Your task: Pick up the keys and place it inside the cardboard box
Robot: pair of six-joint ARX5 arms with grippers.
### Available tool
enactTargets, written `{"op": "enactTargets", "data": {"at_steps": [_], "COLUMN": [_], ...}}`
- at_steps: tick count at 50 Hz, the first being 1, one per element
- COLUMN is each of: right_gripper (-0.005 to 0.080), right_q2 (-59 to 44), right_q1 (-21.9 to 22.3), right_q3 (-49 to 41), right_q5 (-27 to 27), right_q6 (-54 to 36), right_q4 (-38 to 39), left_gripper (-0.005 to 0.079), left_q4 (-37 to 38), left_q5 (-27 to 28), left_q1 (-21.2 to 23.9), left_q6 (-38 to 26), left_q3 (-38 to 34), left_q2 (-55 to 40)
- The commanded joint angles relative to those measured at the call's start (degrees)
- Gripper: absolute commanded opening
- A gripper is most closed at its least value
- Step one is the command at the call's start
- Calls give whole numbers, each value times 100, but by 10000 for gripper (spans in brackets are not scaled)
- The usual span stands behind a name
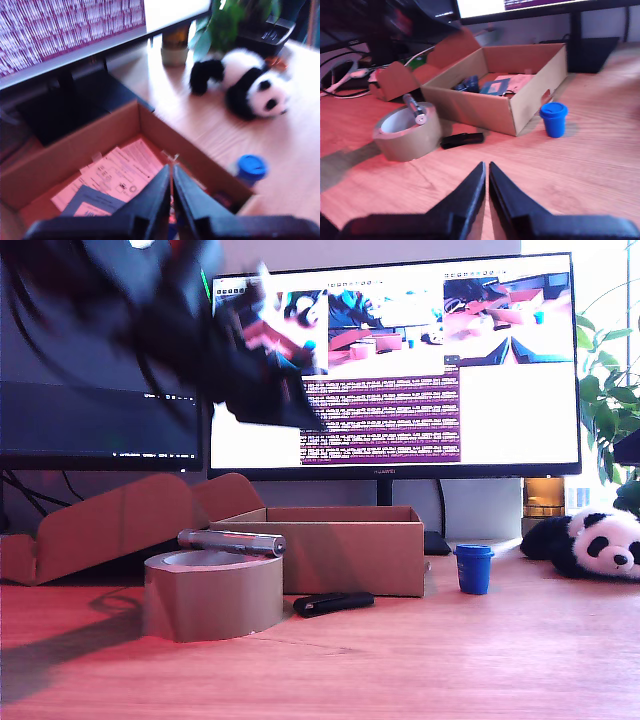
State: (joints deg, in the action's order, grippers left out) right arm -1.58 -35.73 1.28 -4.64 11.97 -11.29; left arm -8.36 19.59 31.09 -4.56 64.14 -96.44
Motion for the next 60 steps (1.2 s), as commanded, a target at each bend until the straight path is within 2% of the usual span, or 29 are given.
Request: {"op": "enactTargets", "data": {"at_steps": [1, 13, 26, 38, 45, 60], "right_gripper": [-13, -13, -13, -13, -13, -13], "right_q2": [-2, -2, -2, 0, 0, 0], "right_q1": [-13, -4, 254, 529, 590, 590], "right_q3": [-31, -31, 2, 35, 35, 35], "right_q5": [-98, -505, -730, -772, -728, -730], "right_q6": [-17, -372, -699, -946, -949, -898], "right_q4": [20, -9, -87, -192, -192, -179], "left_gripper": [-21, -21, -21, -21, -21, -21], "left_q4": [203, 291, 280, 229, 195, -251], "left_q5": [15, 94, 85, -245, -367, -431], "left_q1": [15, 13, -24, -52, -208, -863], "left_q6": [-87, -149, 15, 136, 162, 529], "left_q3": [-52, -555, -1370, -2177, -2608, -3751], "left_q2": [-59, 358, 960, 1668, 2039, 3021]}}
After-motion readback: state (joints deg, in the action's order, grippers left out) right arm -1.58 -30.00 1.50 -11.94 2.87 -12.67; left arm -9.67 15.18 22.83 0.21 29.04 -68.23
